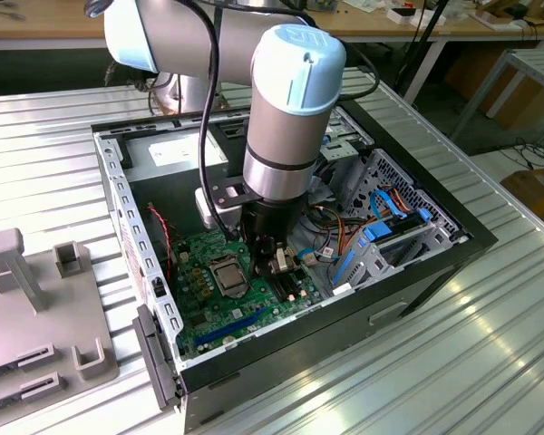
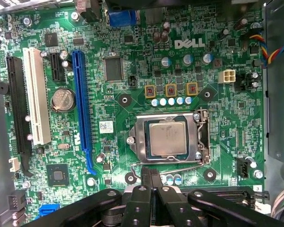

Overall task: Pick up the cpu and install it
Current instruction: 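Install the first cpu locking lever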

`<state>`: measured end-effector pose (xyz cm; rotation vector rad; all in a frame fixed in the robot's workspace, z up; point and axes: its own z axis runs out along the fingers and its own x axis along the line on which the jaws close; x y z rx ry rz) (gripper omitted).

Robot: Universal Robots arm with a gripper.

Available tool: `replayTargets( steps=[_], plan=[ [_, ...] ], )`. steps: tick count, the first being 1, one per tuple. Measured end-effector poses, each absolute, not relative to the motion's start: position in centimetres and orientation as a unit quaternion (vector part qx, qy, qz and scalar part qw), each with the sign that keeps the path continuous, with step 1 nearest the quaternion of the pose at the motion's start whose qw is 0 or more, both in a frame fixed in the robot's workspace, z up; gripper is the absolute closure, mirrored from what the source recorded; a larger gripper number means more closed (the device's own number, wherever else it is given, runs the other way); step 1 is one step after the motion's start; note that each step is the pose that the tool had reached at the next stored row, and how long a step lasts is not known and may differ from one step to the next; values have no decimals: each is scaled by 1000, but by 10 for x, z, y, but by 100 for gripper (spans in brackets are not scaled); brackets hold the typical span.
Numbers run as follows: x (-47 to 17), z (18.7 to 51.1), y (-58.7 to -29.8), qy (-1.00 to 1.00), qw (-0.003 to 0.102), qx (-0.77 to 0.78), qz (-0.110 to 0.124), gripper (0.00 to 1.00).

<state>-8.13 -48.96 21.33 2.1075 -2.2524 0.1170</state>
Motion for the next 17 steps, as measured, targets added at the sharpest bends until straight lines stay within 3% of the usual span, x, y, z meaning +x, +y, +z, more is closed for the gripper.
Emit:
replayTargets(
  steps=[17],
  plan=[
    [-81, 208, -491, -729, 30, 683, 40, 89]
  ],
)
